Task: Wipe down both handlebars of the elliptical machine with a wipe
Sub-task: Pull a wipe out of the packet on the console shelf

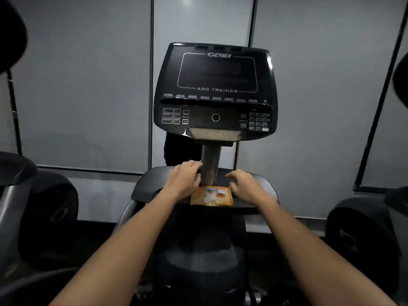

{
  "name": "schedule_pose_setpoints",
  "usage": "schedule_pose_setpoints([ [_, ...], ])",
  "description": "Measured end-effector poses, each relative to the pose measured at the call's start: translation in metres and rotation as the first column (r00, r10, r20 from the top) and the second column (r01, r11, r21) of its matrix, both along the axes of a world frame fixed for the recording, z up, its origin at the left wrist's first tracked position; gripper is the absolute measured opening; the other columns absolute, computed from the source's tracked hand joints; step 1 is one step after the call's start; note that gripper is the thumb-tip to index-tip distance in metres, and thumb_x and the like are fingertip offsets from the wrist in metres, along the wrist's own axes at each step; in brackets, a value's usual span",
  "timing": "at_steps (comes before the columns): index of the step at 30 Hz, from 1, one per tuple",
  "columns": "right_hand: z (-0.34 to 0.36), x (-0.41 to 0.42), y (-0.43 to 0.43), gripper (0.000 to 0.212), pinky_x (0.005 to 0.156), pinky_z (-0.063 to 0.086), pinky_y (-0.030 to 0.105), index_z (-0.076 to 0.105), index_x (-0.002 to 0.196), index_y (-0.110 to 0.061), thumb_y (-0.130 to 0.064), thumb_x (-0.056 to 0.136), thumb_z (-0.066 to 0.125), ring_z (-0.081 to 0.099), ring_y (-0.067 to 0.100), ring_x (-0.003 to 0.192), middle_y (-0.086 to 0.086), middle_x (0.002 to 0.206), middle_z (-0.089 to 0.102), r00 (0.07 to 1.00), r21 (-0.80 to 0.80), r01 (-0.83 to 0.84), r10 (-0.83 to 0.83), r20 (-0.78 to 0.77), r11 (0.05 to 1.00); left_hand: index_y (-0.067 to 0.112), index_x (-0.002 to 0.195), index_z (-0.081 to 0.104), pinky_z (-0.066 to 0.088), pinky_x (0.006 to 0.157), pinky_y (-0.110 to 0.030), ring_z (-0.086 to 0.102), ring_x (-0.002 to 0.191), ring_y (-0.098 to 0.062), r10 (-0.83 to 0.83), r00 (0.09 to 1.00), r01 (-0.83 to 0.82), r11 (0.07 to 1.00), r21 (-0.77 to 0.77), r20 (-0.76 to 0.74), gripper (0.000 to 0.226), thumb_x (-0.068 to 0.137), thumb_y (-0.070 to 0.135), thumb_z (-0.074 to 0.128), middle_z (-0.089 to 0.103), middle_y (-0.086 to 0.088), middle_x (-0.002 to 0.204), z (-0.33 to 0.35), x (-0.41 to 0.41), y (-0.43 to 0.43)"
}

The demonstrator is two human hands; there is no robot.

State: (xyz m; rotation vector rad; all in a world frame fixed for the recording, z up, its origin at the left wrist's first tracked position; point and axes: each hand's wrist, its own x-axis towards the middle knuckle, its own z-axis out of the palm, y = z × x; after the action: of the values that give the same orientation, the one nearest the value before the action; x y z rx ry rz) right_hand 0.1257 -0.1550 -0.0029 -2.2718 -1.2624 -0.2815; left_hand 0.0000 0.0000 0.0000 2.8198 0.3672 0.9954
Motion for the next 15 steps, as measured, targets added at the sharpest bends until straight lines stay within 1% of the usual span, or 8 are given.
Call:
schedule_pose_setpoints([
  [4,-0.041,0.024,0.019,0.034,0.098,0.042,0.037,0.059,0.121,-0.015,-0.014,0.091,0.044,0.053,0.026,0.114,0.008,0.127,0.054,0.994,-0.135,0.057,-0.069,-0.089,0.989,0.013,0.14,0.04,0.03,0.109,-0.036,0.039,0.132,-0.019,0.011,0.989,-0.023,0.997,-0.08,-0.15,0.045,0.096,0.024,0.043,0.041,-0.003,0.145,-0.044,0.03,0.023],
  [6,-0.059,0.036,0.03,0.038,0.1,0.042,0.037,0.058,0.124,-0.018,-0.012,0.091,0.042,0.052,0.027,0.115,0.009,0.13,0.053,0.989,-0.157,0.06,-0.08,-0.125,0.986,0.013,0.139,0.04,0.031,0.109,-0.038,0.039,0.131,-0.021,0.004,0.979,-0.029,0.992,-0.122,-0.206,0.045,0.097,0.028,0.041,0.04,-0.004,0.145,-0.065,0.048,0.032],
  [8,-0.069,0.047,0.042,0.039,0.103,0.039,0.039,0.055,0.128,-0.017,-0.013,0.092,0.041,0.048,0.027,0.119,0.01,0.133,0.048,0.989,-0.169,0.066,-0.086,-0.116,0.983,0.013,0.14,0.039,0.031,0.109,-0.04,0.037,0.133,-0.024,0.0,0.971,-0.04,0.985,-0.165,-0.24,0.045,0.098,0.03,0.039,0.036,-0.005,0.148,-0.079,0.064,0.041],
  [10,-0.078,0.061,0.054,0.037,0.104,0.037,0.041,0.056,0.127,-0.016,-0.015,0.093,0.042,0.044,0.029,0.122,0.012,0.134,0.045,0.991,-0.18,0.084,-0.102,-0.091,0.98,0.014,0.144,0.033,0.027,0.112,-0.04,0.031,0.137,-0.024,-0.017,0.956,-0.043,0.98,-0.197,-0.292,0.049,0.098,0.03,0.039,0.027,-0.004,0.154,-0.093,0.08,0.049],
  [11,-0.08,0.067,0.06,0.035,0.104,0.037,0.042,0.058,0.125,-0.017,-0.016,0.093,0.043,0.043,0.029,0.121,0.012,0.13,0.045,0.991,-0.173,0.093,-0.109,-0.082,0.981,0.017,0.146,0.028,0.023,0.113,-0.039,0.026,0.14,-0.024,-0.036,0.951,-0.034,0.975,-0.22,-0.308,0.052,0.098,0.031,0.04,0.02,-0.002,0.156,-0.099,0.088,0.052],
  [13,-0.081,0.077,0.07,0.031,0.103,0.037,0.041,0.06,0.121,-0.019,-0.021,0.094,0.046,0.042,0.029,0.119,0.01,0.123,0.043,0.989,-0.153,0.114,-0.127,-0.077,0.982,0.023,0.149,0.018,0.015,0.116,-0.04,0.016,0.144,-0.021,-0.073,0.941,-0.019,0.964,-0.266,-0.331,0.057,0.098,0.039,0.038,0.009,0.004,0.158,-0.111,0.101,0.056],
  [15,-0.078,0.085,0.082,0.028,0.101,0.036,0.04,0.061,0.118,-0.021,-0.027,0.095,0.045,0.039,0.028,0.117,0.01,0.12,0.041,0.986,-0.185,0.137,-0.151,-0.064,0.973,0.027,0.15,0.01,0.01,0.115,-0.04,0.009,0.145,-0.017,-0.055,0.93,-0.042,0.967,-0.253,-0.363,0.061,0.098,0.049,0.032,0.003,0.007,0.159,-0.122,0.111,0.059],
])
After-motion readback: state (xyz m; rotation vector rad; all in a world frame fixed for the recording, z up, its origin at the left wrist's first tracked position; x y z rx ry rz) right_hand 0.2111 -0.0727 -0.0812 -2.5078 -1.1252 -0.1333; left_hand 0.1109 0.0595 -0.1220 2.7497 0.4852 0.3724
